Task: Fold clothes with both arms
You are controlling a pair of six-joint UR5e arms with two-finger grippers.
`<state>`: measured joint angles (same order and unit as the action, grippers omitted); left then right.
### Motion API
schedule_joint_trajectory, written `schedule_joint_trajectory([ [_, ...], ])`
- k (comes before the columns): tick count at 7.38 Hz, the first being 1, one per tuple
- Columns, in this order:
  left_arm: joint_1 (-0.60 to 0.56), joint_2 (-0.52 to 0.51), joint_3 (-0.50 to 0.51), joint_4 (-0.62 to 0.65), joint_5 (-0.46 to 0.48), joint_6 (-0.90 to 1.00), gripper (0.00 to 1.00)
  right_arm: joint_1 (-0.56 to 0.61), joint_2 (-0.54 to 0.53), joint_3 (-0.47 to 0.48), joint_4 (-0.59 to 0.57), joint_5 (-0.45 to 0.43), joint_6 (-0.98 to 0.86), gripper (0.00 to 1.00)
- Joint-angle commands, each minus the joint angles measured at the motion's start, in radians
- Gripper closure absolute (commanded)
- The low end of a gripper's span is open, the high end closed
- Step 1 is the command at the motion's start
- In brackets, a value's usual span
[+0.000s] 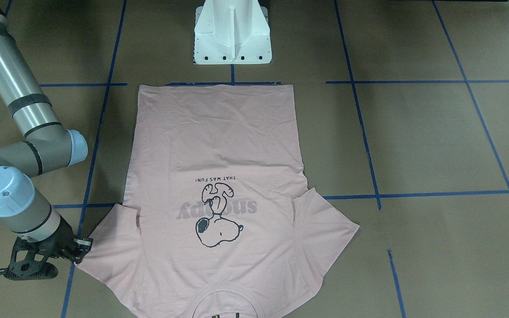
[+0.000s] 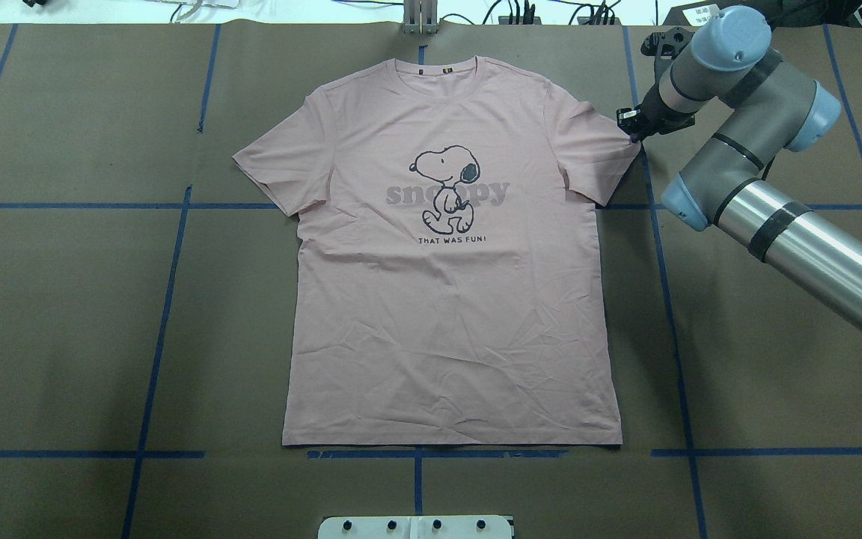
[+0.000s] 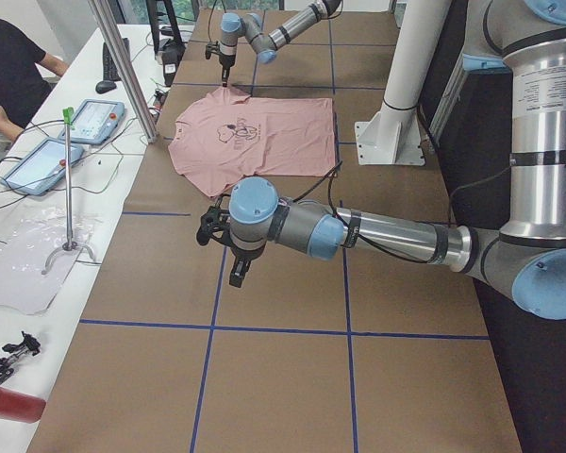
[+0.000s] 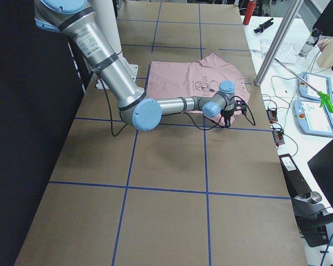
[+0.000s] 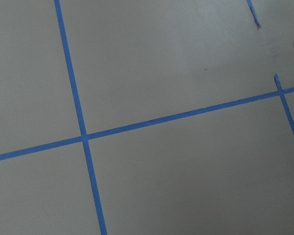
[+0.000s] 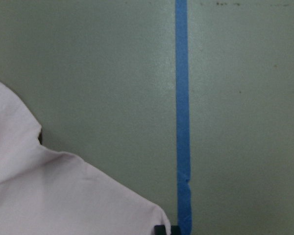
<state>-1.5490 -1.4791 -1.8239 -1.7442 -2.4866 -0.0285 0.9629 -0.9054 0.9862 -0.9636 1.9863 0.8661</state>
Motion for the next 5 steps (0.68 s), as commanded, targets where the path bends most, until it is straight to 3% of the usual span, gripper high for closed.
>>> schedule_joint_trajectory([
  [1,0.000,0.000,-0.003,0.000,0.000,-0.001,0.00,0.002,0.032,0.037,-0.003,0.003,0.005,1.00],
  [3,0.000,0.003,-0.008,0.000,0.000,-0.001,0.00,-0.066,0.077,0.054,-0.009,-0.015,0.090,1.00],
  [5,0.000,0.005,-0.006,0.000,0.000,0.001,0.00,-0.171,0.152,0.048,-0.018,-0.134,0.229,1.00],
])
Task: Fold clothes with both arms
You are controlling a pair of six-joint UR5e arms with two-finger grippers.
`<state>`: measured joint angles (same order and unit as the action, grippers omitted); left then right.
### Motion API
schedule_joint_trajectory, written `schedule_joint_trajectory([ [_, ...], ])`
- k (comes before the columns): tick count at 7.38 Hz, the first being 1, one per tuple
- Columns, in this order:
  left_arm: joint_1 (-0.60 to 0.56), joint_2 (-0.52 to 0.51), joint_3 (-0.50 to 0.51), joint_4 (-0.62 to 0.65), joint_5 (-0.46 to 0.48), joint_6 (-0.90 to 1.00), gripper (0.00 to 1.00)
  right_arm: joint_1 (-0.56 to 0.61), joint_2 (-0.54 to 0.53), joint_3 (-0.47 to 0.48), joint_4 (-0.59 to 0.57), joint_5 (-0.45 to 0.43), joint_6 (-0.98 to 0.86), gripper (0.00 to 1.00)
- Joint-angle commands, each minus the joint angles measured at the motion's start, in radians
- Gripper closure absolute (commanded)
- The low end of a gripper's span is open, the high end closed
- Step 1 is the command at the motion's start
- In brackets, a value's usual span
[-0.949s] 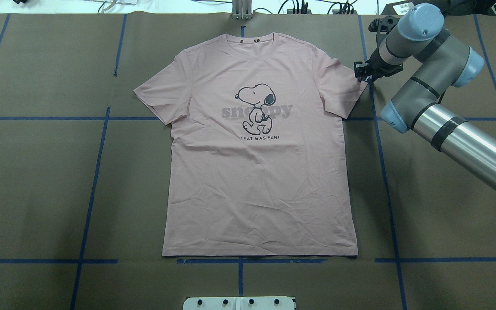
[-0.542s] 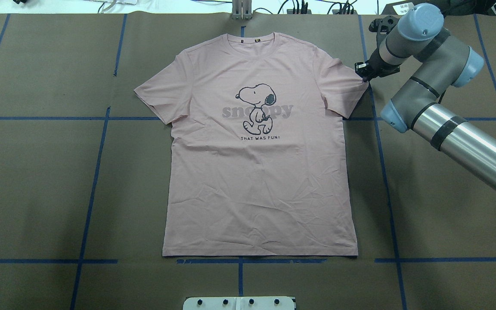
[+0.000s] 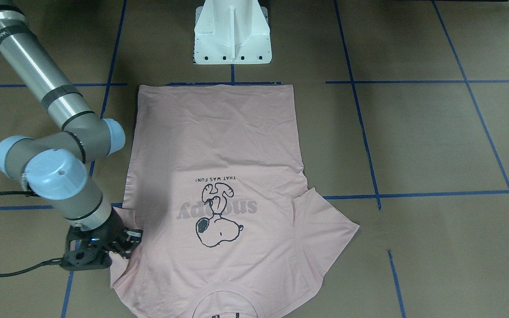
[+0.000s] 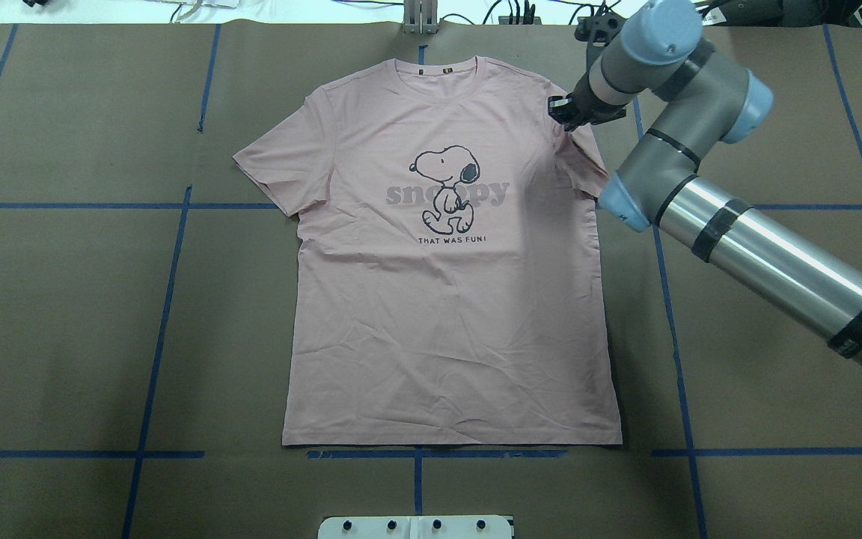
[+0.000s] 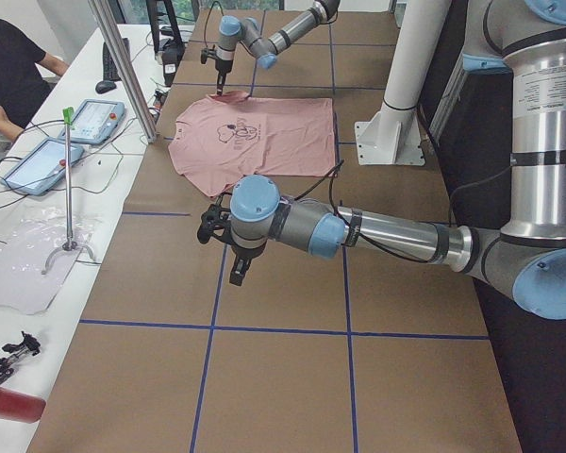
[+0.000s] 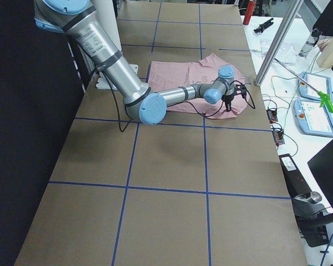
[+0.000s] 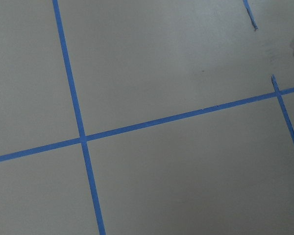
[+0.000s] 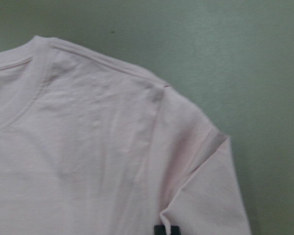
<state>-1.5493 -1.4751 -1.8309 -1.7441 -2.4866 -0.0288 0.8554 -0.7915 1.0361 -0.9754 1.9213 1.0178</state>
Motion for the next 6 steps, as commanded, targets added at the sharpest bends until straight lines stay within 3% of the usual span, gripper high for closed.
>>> schedule_joint_trajectory([
  [1,0.000,0.001,0.001,0.000,0.000,0.000,0.00,-0.074,0.044,-0.007,-0.014,-0.096,0.079,1.00],
  [6,0.000,0.001,0.001,0.000,0.000,0.000,0.00,-0.075,0.124,-0.132,-0.012,-0.165,0.082,1.00],
])
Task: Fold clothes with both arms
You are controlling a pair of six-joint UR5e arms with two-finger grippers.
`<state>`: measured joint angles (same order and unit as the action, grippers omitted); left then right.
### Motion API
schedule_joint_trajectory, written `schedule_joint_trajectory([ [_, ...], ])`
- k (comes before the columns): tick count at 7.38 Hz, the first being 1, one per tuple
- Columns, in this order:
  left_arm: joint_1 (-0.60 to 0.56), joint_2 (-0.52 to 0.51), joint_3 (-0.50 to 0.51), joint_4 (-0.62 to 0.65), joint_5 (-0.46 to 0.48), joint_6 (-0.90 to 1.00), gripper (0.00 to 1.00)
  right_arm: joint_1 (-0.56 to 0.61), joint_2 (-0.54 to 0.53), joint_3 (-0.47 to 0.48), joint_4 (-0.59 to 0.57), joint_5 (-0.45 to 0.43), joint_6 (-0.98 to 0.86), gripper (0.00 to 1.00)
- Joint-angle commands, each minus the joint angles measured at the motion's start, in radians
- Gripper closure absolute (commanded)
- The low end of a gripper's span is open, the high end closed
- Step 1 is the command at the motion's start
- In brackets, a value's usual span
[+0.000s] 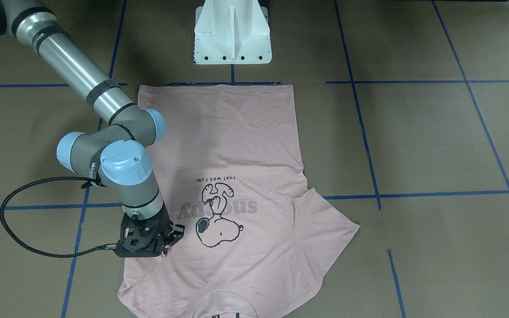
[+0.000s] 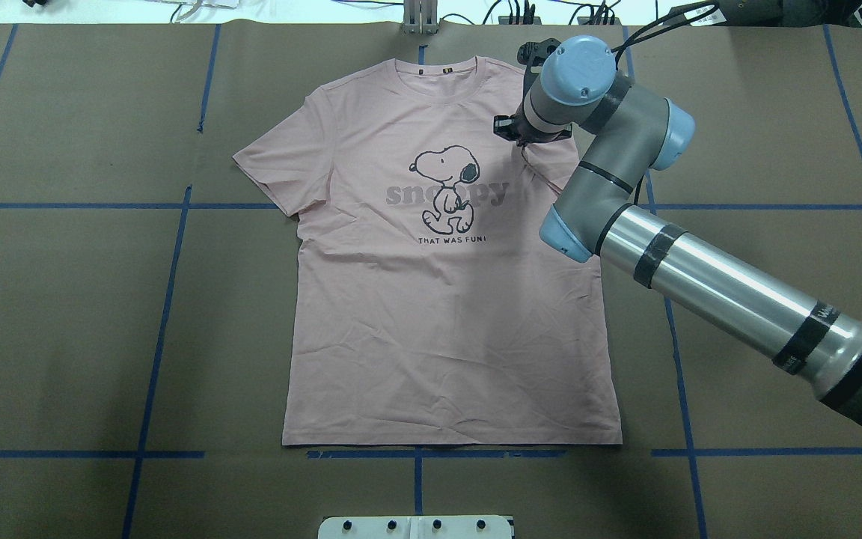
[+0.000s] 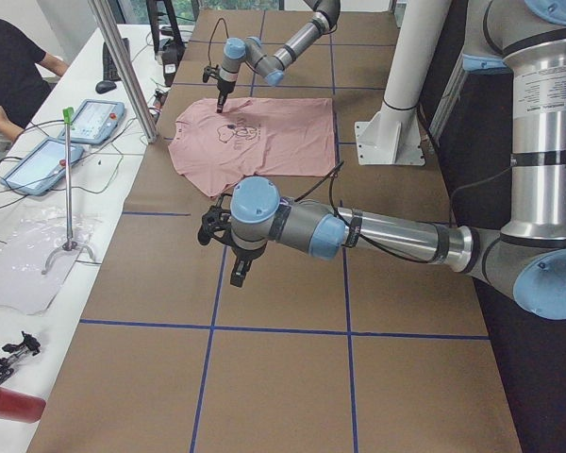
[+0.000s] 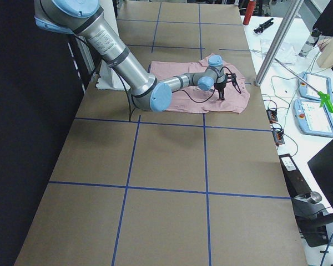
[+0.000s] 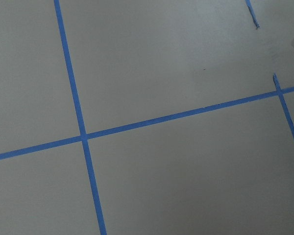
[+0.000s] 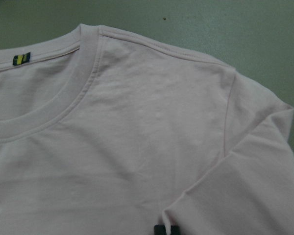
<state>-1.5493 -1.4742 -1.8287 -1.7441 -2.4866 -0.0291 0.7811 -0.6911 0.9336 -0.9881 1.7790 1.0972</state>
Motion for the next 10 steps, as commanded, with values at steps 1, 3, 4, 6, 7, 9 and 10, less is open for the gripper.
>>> schedule_joint_trajectory([
  [1,0.000,0.000,-0.003,0.000,0.000,0.000,0.00,0.001,0.034,-0.047,0.000,-0.029,0.006,1.00],
  [3,0.003,-0.018,-0.001,-0.002,0.002,-0.081,0.00,0.000,0.036,-0.056,0.000,-0.035,0.004,0.01],
  [4,0.024,-0.050,0.009,-0.055,0.005,-0.188,0.00,0.001,0.036,-0.052,-0.001,-0.036,-0.002,0.00],
  [6,0.237,-0.197,0.035,-0.152,0.151,-0.584,0.00,0.015,-0.048,0.088,0.002,-0.023,-0.005,0.00],
  [7,0.365,-0.281,0.066,-0.159,0.179,-0.686,0.00,0.021,-0.111,0.179,0.002,0.018,0.001,0.00],
  [9,0.531,-0.487,0.212,-0.161,0.294,-0.871,0.00,0.073,-0.297,0.381,0.006,0.152,-0.008,0.00],
  [10,0.587,-0.573,0.312,-0.173,0.336,-0.890,0.01,0.092,-0.382,0.468,0.008,0.193,-0.007,0.00],
])
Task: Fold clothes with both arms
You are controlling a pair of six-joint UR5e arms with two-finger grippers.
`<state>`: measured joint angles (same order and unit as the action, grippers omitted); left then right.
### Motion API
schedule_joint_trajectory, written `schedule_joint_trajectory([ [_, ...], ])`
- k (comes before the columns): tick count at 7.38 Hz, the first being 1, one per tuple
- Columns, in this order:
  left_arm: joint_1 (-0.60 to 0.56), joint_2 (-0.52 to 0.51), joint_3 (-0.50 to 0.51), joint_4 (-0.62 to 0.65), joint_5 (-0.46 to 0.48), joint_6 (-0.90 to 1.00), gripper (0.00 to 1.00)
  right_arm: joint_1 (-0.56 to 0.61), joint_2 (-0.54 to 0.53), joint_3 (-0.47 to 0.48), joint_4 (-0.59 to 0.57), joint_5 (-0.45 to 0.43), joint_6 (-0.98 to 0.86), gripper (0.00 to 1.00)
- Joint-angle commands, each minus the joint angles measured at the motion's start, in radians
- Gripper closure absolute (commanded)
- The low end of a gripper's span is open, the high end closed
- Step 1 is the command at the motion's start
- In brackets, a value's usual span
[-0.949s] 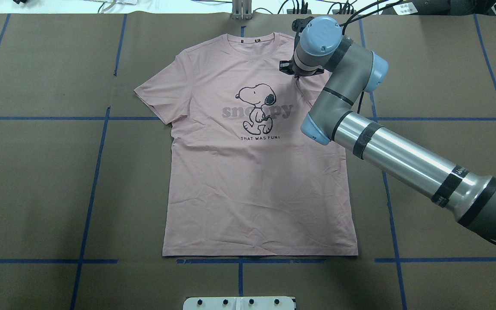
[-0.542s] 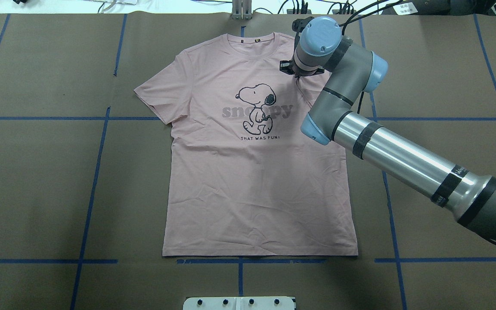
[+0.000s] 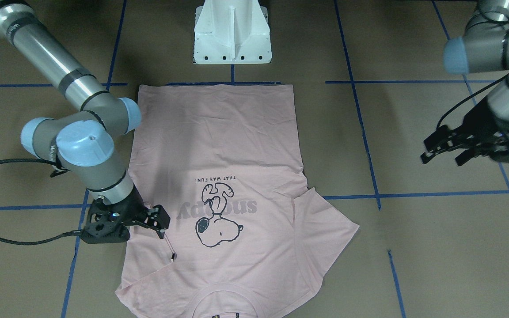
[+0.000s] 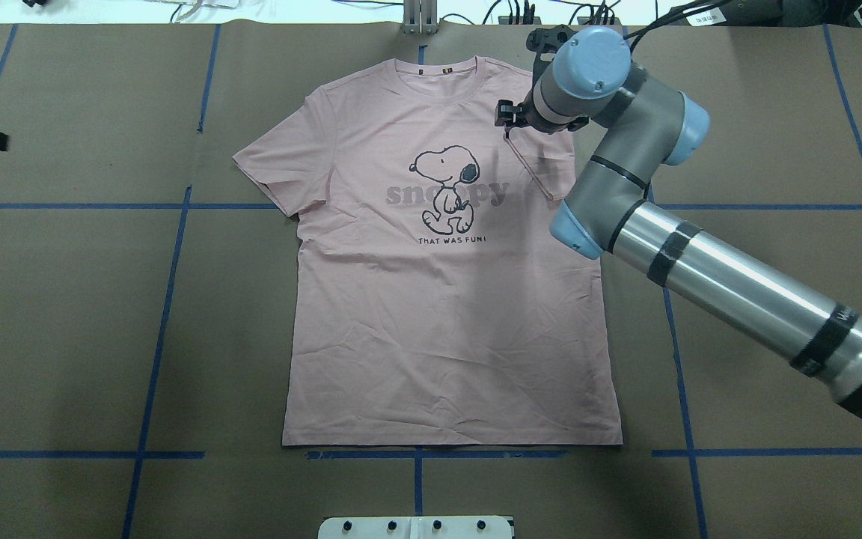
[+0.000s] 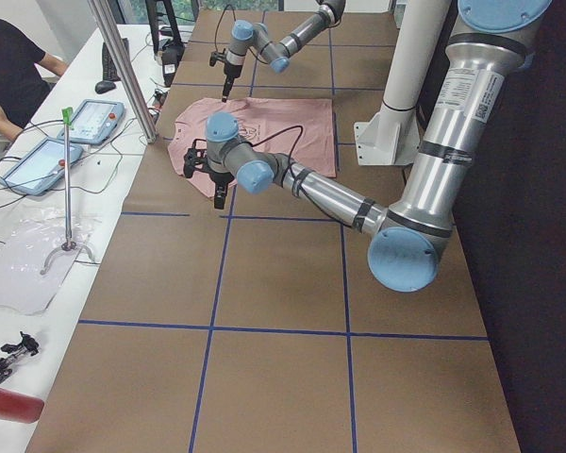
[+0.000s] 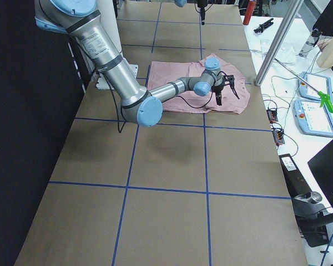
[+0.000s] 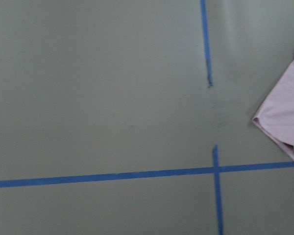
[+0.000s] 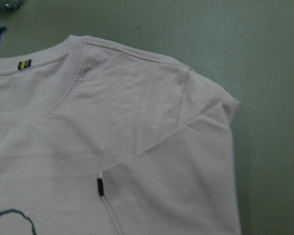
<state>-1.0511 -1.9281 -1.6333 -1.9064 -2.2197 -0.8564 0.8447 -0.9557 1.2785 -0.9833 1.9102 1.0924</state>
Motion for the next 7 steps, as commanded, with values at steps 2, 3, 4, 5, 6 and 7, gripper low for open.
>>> schedule_joint_trajectory([
  [2,0.132,-0.216,0.315,-0.194,0.078,-0.107,0.07,0.030,-0.213,0.217,-0.001,0.079,0.011,0.00],
  [3,0.135,-0.233,0.385,-0.264,0.122,-0.108,0.11,0.031,-0.221,0.226,0.002,0.082,0.012,0.00],
  [4,0.170,-0.250,0.435,-0.292,0.197,-0.108,0.18,0.031,-0.239,0.245,0.002,0.089,0.011,0.00],
  [5,0.177,-0.252,0.441,-0.296,0.205,-0.108,0.26,0.031,-0.244,0.246,0.006,0.089,0.011,0.00],
  [6,0.180,-0.267,0.466,-0.298,0.209,-0.108,0.32,0.030,-0.245,0.242,0.006,0.087,0.004,0.00],
  [7,0.180,-0.279,0.489,-0.299,0.210,-0.107,0.32,0.031,-0.247,0.246,0.006,0.089,0.004,0.00],
])
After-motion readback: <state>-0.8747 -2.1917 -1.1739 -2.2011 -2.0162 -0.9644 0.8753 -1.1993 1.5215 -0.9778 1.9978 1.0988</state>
